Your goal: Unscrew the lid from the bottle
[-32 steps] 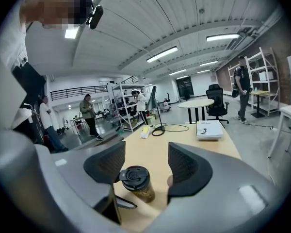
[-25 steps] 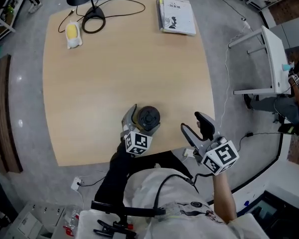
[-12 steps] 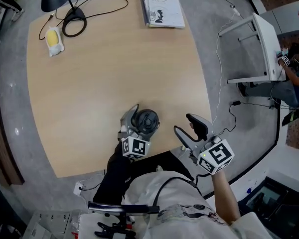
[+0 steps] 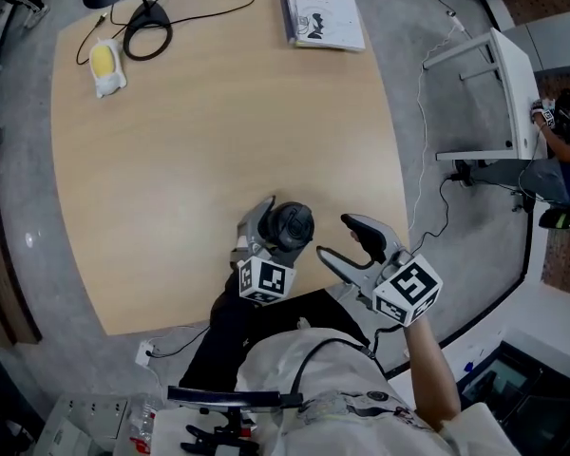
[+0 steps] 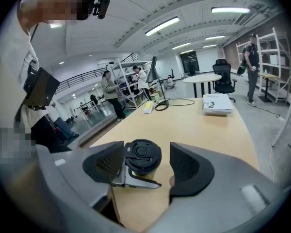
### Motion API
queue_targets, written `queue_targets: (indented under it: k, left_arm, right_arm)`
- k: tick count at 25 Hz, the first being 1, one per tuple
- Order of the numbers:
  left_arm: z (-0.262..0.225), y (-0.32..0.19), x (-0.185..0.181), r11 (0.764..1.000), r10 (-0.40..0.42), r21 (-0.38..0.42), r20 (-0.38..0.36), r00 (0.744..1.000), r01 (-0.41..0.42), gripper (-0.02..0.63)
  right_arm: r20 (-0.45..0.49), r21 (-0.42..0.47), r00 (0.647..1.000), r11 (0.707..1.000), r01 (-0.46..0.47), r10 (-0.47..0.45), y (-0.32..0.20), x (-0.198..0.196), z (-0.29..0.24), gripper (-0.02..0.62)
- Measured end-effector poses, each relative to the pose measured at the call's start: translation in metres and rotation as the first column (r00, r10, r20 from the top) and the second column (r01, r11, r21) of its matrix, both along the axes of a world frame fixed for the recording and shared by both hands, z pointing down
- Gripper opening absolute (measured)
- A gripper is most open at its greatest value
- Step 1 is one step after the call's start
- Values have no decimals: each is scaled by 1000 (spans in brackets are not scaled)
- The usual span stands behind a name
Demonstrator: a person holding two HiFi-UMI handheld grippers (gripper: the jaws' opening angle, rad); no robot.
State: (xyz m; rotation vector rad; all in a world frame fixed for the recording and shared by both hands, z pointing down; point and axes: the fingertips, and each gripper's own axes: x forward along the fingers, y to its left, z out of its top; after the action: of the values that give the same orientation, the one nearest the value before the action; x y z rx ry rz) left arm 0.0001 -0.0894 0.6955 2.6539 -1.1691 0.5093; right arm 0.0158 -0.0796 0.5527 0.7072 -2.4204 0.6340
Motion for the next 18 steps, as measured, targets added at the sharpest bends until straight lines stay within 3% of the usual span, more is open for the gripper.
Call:
queue_targets:
  k: [5,9,15,18]
  left_arm:
    - [-26,-7,0,1000,-22,11,-12,1000,22,449]
    - [-78,-16,4,996,-39,78,5,999,38,449]
    - [-170,-26,27,971,-131,210,84,988,111,448]
    - [-202,-22,40,957,-188,245,124,974,154,448]
  right_arm:
    - [7,-106,985,979,175,-175,0,-28,2,401]
    - [-122,-144,930,933,330,-347,-1,-39,-11,473]
    - [-130,-118,861,870,479,-492,5,-32,-73,489]
    - [-187,-116,791,813,571,-582,14,-12,-101,486]
